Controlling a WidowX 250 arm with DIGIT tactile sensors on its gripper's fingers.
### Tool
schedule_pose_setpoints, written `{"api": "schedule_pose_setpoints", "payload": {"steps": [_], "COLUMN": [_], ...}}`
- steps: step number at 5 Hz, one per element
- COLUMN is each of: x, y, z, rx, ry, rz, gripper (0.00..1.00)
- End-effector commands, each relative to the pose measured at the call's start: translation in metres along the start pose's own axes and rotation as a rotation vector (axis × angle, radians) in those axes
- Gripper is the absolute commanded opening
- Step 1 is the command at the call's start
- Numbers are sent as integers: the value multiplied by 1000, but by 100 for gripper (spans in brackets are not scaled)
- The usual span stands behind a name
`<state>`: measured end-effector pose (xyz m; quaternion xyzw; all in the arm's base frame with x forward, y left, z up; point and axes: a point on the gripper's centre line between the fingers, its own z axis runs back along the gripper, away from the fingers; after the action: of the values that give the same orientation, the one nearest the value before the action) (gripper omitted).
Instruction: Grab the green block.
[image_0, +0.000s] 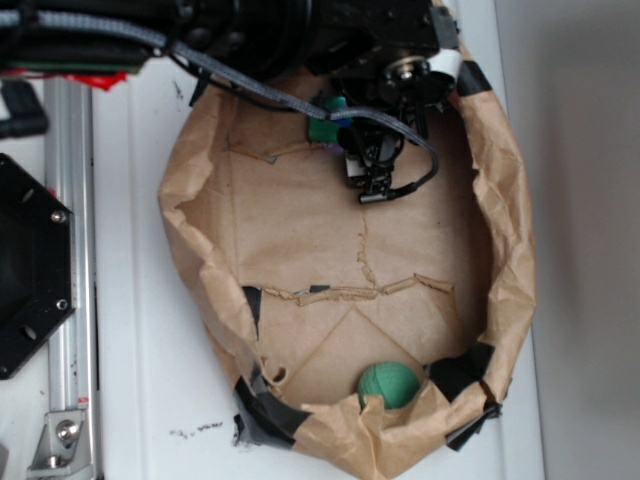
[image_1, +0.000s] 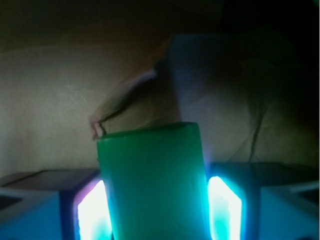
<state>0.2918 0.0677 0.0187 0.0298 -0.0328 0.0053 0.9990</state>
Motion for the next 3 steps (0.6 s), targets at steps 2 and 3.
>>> {"api": "schedule_pose_setpoints", "payload": {"steps": [2,3], "x": [6,5], "y": [-67,-68], "z": [105,125], "rx": [-23,10], "ry": [-30,-59], "rz": [-162,-205], "gripper": [0,0]}}
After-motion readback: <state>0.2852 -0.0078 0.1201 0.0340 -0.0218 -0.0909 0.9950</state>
